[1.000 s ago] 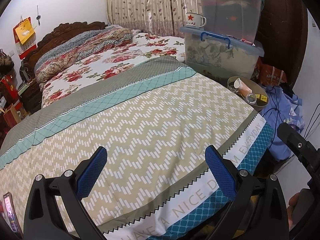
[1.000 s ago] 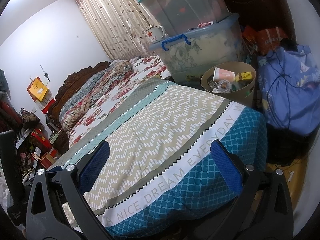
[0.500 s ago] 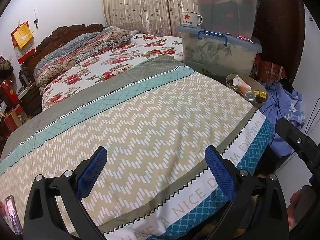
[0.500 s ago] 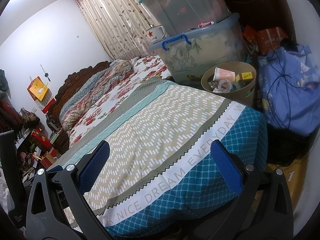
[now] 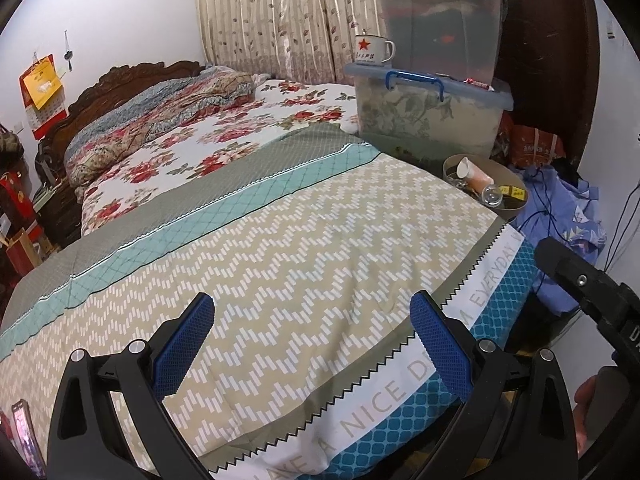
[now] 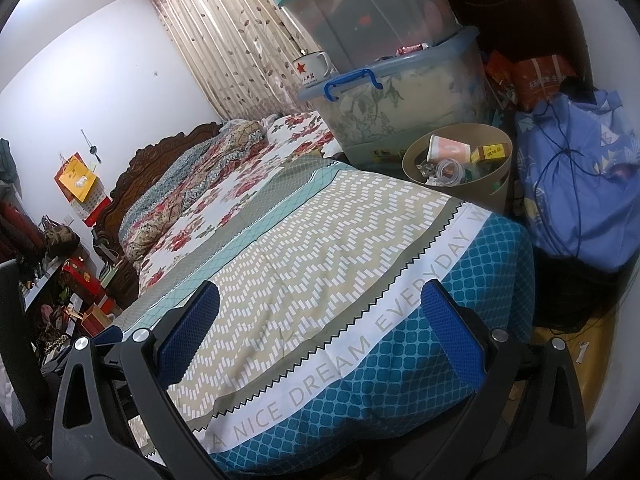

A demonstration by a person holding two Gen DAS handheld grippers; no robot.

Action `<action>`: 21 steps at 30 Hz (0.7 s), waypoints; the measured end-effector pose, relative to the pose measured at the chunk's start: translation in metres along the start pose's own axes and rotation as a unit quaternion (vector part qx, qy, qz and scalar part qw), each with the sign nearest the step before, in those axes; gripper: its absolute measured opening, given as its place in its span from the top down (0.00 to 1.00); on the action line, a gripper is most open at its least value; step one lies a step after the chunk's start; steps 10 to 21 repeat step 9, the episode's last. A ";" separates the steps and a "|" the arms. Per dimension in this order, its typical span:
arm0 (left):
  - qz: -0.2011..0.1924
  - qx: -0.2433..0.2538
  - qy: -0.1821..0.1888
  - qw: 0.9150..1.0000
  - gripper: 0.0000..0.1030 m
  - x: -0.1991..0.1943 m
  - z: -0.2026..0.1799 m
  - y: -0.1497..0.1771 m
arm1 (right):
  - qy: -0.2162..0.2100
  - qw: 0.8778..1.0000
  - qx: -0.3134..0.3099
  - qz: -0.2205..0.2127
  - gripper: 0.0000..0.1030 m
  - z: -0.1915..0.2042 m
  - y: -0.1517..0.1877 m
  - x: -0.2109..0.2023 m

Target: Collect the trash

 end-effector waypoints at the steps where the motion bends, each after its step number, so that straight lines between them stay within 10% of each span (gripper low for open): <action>1: 0.000 0.000 0.001 1.000 0.08 0.000 0.000 0.000 | 0.000 1.000 0.000 0.000 0.03 0.000 0.000 0.001; 21: 0.007 -0.002 0.006 1.000 0.08 0.000 0.000 0.001 | 0.000 1.000 0.001 -0.002 0.03 0.000 -0.001 0.000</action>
Point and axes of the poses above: each gripper's, at about its wrist camera, not at the fingertips, and x roughly the way its jaws point, z to its left, y to its underside, the point moved 9 cm from there along x, roughly the way its jaws point, and after that the axes turned 8 degrees about -y, right-handed, at the moved point
